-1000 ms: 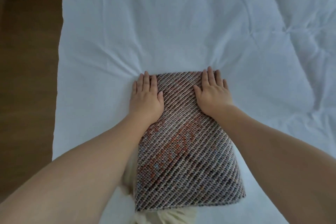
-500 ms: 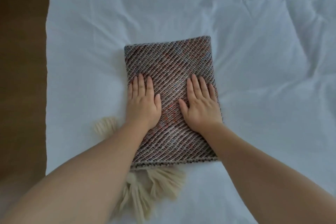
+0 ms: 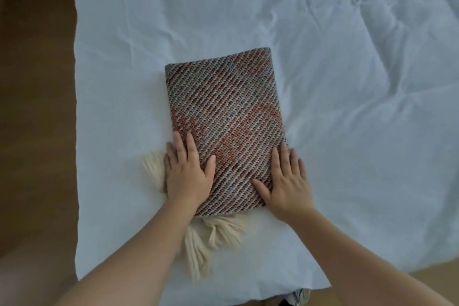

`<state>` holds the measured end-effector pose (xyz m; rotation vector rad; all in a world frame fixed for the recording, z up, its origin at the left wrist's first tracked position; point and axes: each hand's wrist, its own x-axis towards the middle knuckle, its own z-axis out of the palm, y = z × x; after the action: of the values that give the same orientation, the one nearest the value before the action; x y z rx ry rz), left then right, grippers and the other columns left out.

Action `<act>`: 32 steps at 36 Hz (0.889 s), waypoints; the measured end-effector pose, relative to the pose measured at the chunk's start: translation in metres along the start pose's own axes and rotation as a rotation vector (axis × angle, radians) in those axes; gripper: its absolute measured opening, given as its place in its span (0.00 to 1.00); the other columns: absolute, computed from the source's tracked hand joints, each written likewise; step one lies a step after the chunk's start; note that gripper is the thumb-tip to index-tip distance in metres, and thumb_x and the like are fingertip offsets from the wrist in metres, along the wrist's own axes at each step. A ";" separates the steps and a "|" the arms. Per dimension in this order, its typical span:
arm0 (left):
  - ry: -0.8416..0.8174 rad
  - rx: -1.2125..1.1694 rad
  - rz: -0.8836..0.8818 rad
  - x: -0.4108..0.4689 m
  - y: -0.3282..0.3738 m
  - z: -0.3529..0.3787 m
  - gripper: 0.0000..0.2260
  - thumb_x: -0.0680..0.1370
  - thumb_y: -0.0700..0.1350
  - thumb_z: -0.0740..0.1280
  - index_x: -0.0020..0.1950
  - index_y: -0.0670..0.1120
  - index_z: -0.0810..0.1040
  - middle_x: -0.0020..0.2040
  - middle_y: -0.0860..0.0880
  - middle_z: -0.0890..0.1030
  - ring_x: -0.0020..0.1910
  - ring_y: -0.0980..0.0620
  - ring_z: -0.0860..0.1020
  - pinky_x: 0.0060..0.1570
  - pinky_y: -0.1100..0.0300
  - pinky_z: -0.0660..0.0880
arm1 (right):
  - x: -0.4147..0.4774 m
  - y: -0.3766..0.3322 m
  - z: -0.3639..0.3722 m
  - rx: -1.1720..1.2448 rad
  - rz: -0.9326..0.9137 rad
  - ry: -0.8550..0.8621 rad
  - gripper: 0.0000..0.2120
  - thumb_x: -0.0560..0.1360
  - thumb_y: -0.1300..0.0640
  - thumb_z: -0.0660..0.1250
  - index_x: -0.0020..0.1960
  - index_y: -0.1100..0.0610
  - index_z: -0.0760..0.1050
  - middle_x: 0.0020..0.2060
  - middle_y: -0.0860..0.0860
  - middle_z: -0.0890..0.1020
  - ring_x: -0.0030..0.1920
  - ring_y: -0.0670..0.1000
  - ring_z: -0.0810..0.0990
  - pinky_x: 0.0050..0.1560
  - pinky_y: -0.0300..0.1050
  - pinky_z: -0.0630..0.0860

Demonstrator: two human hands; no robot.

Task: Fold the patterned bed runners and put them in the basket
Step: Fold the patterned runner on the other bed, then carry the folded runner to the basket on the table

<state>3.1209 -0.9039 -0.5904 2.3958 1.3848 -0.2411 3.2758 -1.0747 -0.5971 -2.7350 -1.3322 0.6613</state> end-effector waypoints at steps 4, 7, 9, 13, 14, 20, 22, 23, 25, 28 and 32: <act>0.065 -0.202 -0.029 0.021 0.004 -0.012 0.38 0.78 0.63 0.52 0.77 0.40 0.43 0.77 0.37 0.46 0.75 0.39 0.51 0.73 0.48 0.53 | 0.025 -0.006 -0.013 0.081 -0.024 0.031 0.48 0.71 0.24 0.40 0.77 0.56 0.34 0.77 0.57 0.39 0.77 0.56 0.41 0.75 0.49 0.39; 0.106 -0.375 -0.113 0.043 0.004 -0.027 0.39 0.78 0.61 0.58 0.77 0.40 0.44 0.77 0.39 0.54 0.75 0.41 0.56 0.73 0.49 0.56 | 0.047 -0.011 -0.031 0.300 0.017 0.052 0.47 0.71 0.25 0.50 0.77 0.50 0.36 0.78 0.55 0.46 0.77 0.55 0.49 0.74 0.49 0.50; 0.138 -0.434 -0.189 0.063 0.004 -0.039 0.38 0.76 0.61 0.62 0.76 0.41 0.52 0.73 0.40 0.64 0.70 0.41 0.65 0.69 0.46 0.64 | 0.068 -0.016 -0.048 0.444 0.095 0.113 0.44 0.70 0.30 0.60 0.76 0.46 0.44 0.74 0.52 0.59 0.70 0.54 0.65 0.68 0.51 0.65; 0.064 -0.579 -0.395 0.088 0.003 -0.054 0.36 0.68 0.64 0.70 0.65 0.42 0.66 0.61 0.45 0.76 0.57 0.42 0.76 0.57 0.48 0.74 | 0.105 -0.024 -0.075 0.889 0.369 0.113 0.33 0.65 0.38 0.72 0.64 0.46 0.65 0.55 0.45 0.79 0.46 0.45 0.78 0.48 0.44 0.75; 0.002 -0.653 -0.453 0.089 -0.001 -0.055 0.37 0.66 0.65 0.72 0.64 0.42 0.69 0.59 0.46 0.77 0.55 0.43 0.77 0.55 0.51 0.74 | 0.111 -0.024 -0.079 0.956 0.426 0.062 0.29 0.65 0.40 0.74 0.61 0.49 0.69 0.52 0.46 0.81 0.44 0.46 0.80 0.47 0.46 0.77; -0.339 -1.111 -0.444 0.082 -0.020 -0.062 0.23 0.63 0.50 0.79 0.56 0.45 0.80 0.52 0.46 0.83 0.46 0.48 0.82 0.54 0.53 0.77 | 0.119 -0.024 -0.100 1.133 0.528 -0.206 0.27 0.64 0.54 0.80 0.57 0.58 0.73 0.46 0.55 0.84 0.42 0.55 0.85 0.44 0.55 0.82; -0.231 -1.007 -0.374 0.077 -0.019 -0.067 0.19 0.62 0.52 0.77 0.50 0.49 0.81 0.48 0.49 0.84 0.45 0.50 0.82 0.52 0.54 0.77 | 0.114 -0.027 -0.109 1.125 0.502 -0.206 0.27 0.64 0.54 0.80 0.58 0.59 0.73 0.47 0.55 0.84 0.42 0.55 0.85 0.45 0.56 0.82; -0.180 -0.925 -0.324 0.074 -0.016 -0.072 0.19 0.63 0.54 0.75 0.50 0.50 0.81 0.48 0.50 0.84 0.45 0.51 0.82 0.51 0.55 0.77 | 0.109 -0.030 -0.113 1.119 0.485 -0.188 0.25 0.64 0.54 0.80 0.57 0.59 0.74 0.46 0.55 0.84 0.41 0.54 0.85 0.45 0.55 0.82; -0.142 -0.875 -0.233 0.065 -0.008 -0.084 0.18 0.66 0.56 0.74 0.52 0.51 0.80 0.47 0.53 0.83 0.46 0.53 0.81 0.51 0.55 0.77 | 0.096 -0.035 -0.124 1.091 0.458 -0.135 0.21 0.66 0.53 0.79 0.54 0.57 0.75 0.44 0.53 0.85 0.40 0.53 0.85 0.44 0.52 0.82; -0.152 -0.901 -0.141 0.048 0.006 -0.108 0.17 0.70 0.54 0.74 0.55 0.49 0.78 0.50 0.52 0.82 0.47 0.52 0.81 0.50 0.55 0.77 | 0.069 -0.038 -0.148 1.077 0.455 -0.048 0.16 0.67 0.53 0.78 0.51 0.54 0.76 0.43 0.51 0.84 0.40 0.51 0.85 0.45 0.51 0.82; -0.123 -0.882 -0.010 0.024 0.031 -0.151 0.15 0.72 0.53 0.73 0.55 0.50 0.75 0.49 0.53 0.81 0.47 0.53 0.79 0.49 0.55 0.76 | 0.017 -0.035 -0.189 1.112 0.478 0.097 0.17 0.66 0.52 0.78 0.50 0.53 0.75 0.43 0.50 0.84 0.40 0.49 0.84 0.40 0.46 0.81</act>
<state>3.1545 -0.8398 -0.4525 1.6089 1.1163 0.1902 3.3322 -1.0100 -0.4243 -2.0341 -0.1049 0.8964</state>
